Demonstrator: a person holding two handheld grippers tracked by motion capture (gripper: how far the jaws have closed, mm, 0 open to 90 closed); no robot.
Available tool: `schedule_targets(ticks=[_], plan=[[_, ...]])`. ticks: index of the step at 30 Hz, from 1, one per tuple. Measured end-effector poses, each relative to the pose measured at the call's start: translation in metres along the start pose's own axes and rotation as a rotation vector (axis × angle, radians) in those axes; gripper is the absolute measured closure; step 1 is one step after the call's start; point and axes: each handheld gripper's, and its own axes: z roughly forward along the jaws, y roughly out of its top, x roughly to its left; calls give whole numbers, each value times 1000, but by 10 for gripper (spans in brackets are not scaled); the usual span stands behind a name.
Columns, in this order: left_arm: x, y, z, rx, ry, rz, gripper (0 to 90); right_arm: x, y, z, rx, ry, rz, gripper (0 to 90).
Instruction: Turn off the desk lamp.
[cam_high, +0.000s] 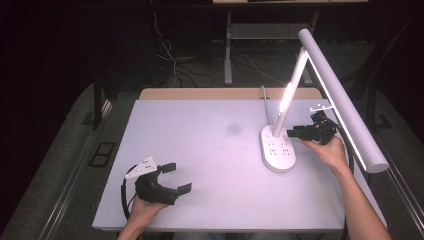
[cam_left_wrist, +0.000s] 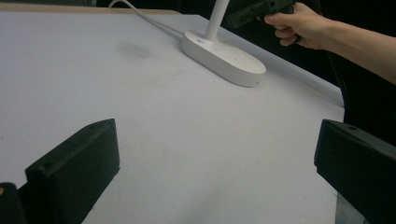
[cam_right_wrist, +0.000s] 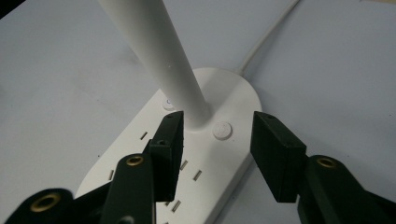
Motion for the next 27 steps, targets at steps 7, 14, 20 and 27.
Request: schedule_targets(ticks=[7, 14, 20, 27], plan=[[0, 0, 0, 1, 0, 0, 0, 1, 0, 11, 21, 19, 3, 701], [0, 0, 0, 2, -1, 2, 0, 2, 1, 19, 21, 4, 3, 830], [0, 0, 0, 2, -1, 2, 0, 2, 1, 26, 24, -19, 6, 900], [0, 0, 0, 2, -1, 2, 0, 3, 1, 35, 34, -30, 0, 900]])
